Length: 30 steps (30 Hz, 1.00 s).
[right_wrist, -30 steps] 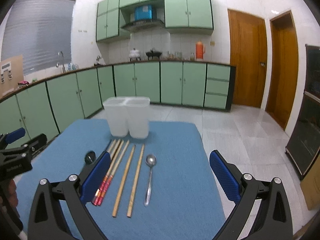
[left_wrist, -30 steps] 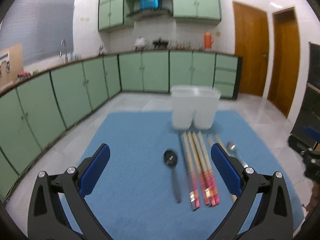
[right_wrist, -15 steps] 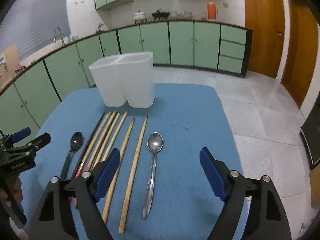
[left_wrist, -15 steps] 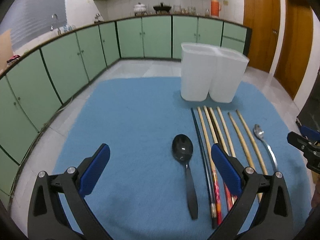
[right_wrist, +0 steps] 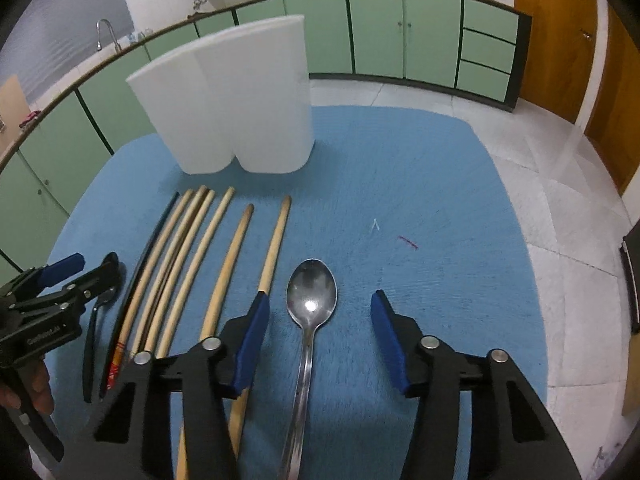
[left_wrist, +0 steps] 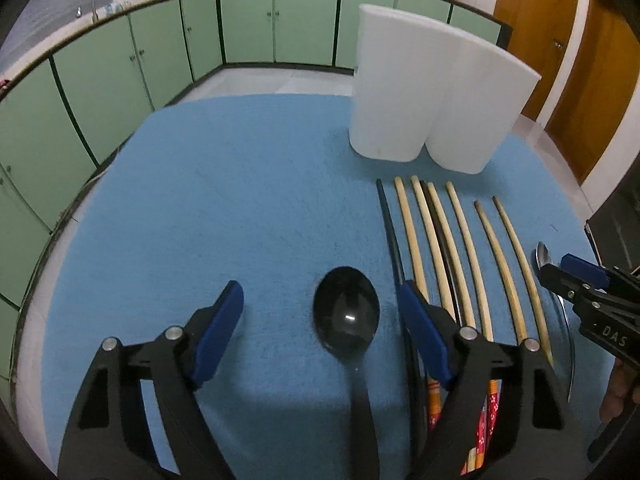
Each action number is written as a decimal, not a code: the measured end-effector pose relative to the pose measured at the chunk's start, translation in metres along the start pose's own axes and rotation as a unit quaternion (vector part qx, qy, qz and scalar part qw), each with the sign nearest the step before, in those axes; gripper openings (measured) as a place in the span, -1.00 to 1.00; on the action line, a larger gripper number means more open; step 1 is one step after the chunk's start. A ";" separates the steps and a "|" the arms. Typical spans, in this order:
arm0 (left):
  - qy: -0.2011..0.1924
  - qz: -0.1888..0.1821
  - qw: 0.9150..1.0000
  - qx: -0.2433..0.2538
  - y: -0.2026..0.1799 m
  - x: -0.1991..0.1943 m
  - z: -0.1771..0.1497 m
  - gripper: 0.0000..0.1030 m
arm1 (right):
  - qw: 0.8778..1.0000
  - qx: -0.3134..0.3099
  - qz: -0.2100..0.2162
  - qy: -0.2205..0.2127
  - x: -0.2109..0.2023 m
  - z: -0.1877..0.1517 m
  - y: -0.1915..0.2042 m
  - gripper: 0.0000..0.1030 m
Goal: Organize utensils
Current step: 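Grasp the black spoon with the left tool while the right tool grasps the steel spoon, then lift both spoons over the white holder and release them inside while both tools open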
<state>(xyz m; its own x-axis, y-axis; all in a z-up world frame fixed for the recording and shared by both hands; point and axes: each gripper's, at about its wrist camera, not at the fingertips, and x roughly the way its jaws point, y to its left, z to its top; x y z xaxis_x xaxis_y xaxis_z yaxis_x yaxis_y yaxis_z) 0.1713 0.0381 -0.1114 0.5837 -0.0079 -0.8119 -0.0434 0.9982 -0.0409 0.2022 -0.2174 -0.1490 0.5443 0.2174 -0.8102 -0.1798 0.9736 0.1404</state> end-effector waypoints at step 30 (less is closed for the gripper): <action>-0.139 -0.104 0.985 -0.012 -0.005 -0.065 0.010 -0.39 | 0.989 -0.008 0.041 -0.139 -0.070 0.021 0.001 -0.46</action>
<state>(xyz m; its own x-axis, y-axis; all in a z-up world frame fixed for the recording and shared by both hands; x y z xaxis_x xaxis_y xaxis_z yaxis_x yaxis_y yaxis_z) 0.1411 0.0344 -0.0526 0.7816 -0.1917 -0.5936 0.0829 0.9751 -0.2057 0.1810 -0.2307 -0.0799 0.7315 0.3075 -0.6086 -0.2439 0.9515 0.1876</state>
